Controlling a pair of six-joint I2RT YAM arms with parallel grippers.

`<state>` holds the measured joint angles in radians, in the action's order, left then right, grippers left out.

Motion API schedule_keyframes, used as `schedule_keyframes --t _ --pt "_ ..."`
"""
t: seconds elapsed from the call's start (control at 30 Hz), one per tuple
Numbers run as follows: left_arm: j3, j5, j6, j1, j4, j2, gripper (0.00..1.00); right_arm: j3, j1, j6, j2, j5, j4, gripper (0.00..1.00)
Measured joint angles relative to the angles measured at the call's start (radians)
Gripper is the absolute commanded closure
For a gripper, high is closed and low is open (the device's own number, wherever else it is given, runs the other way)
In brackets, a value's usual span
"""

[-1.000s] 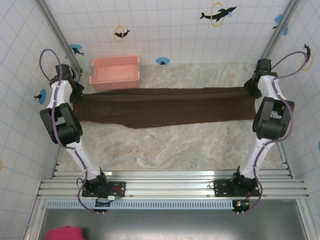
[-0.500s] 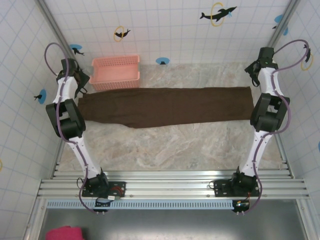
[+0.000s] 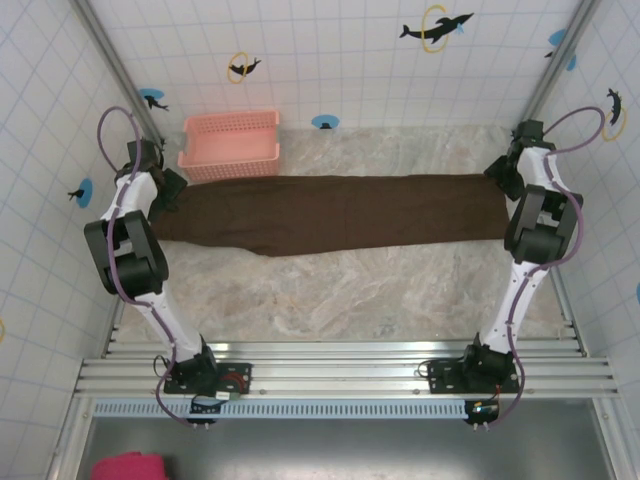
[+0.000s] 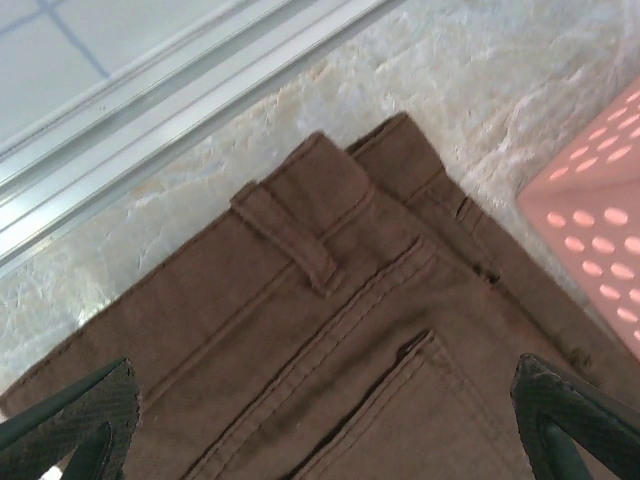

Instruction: Roll up the long pants

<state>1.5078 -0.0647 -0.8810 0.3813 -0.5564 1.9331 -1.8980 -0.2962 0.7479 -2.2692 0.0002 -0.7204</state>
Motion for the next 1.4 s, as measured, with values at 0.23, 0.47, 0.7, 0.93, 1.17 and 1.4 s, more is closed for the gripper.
schedule_keyframes --t 0.23,0.47,0.7,0.93,1.17,1.4 --pt "-0.035 0.023 0.018 0.0 -0.012 -0.043 0.03 0.02 -0.003 -0.026 0.0 -0.031 -0.062 0.27" --pt "-0.077 0.031 0.021 0.0 -0.033 -0.1 0.02 0.05 -0.006 -0.061 0.0 -0.024 -0.141 0.27" --pt "-0.192 0.036 0.019 -0.002 -0.053 -0.245 0.02 0.051 -0.038 -0.11 -0.008 -0.031 -0.168 0.27" --pt "-0.265 0.03 0.017 -0.048 -0.098 -0.417 0.02 -0.047 -0.066 -0.191 -0.08 -0.042 -0.227 0.27" --pt "-0.295 -0.002 0.006 -0.101 -0.17 -0.571 0.03 -0.142 -0.077 -0.26 -0.135 -0.088 -0.296 0.37" --pt "-0.295 -0.033 -0.01 -0.122 -0.245 -0.668 0.02 -0.176 -0.087 -0.303 -0.161 -0.172 -0.31 0.88"
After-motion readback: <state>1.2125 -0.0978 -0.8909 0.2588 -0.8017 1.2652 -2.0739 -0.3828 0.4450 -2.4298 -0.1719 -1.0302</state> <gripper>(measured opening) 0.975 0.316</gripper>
